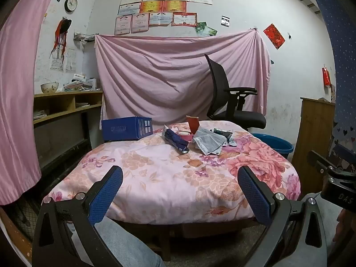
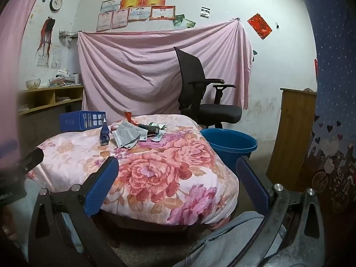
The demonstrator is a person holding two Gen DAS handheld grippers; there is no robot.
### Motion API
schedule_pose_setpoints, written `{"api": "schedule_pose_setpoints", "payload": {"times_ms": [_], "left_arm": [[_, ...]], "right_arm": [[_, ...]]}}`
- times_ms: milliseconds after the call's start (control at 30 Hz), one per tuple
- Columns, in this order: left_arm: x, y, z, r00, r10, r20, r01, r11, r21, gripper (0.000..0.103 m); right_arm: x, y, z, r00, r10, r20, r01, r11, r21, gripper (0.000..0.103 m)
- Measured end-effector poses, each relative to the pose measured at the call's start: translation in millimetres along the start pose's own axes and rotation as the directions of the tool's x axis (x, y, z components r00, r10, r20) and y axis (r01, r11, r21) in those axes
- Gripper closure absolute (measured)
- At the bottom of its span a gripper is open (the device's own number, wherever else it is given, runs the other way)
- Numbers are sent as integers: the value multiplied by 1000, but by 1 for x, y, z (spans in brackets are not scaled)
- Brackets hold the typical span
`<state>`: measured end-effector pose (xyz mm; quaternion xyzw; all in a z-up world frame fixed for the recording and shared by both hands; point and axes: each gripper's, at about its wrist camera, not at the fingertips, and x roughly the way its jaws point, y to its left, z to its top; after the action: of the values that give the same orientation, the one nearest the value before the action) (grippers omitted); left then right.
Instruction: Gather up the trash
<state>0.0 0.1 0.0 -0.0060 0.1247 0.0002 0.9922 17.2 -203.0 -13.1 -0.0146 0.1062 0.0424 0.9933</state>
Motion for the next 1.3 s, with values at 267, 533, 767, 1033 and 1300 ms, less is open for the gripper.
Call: {"api": "schedule_pose_setpoints", "payload": {"times_ms": [267, 533, 767, 1033, 1300], "left_arm": [[0, 0, 0, 1000, 1, -1, -1, 1000, -2, 2], [0, 0, 0, 1000, -1, -2, 1, 1000, -2, 2], [0, 0, 0, 1000, -1, -3, 1, 1000, -5, 2], [0, 0, 0, 1000, 0, -2, 0, 1000, -6, 2], [0, 0, 0, 1000, -1, -2, 1, 1000, -5, 2]], "right_arm": [[1, 0, 0, 1000, 1, 2, -1, 1000, 1, 0], [0, 1, -1, 1000, 4, 1, -4, 1000, 2, 0], [0, 0, -1, 1000, 3, -5, -3, 1000, 9, 0], [1, 0, -1, 1000, 2, -5, -2, 1000, 9, 0], [1, 0, -1, 1000, 3, -3, -3, 1000, 8, 0]]}}
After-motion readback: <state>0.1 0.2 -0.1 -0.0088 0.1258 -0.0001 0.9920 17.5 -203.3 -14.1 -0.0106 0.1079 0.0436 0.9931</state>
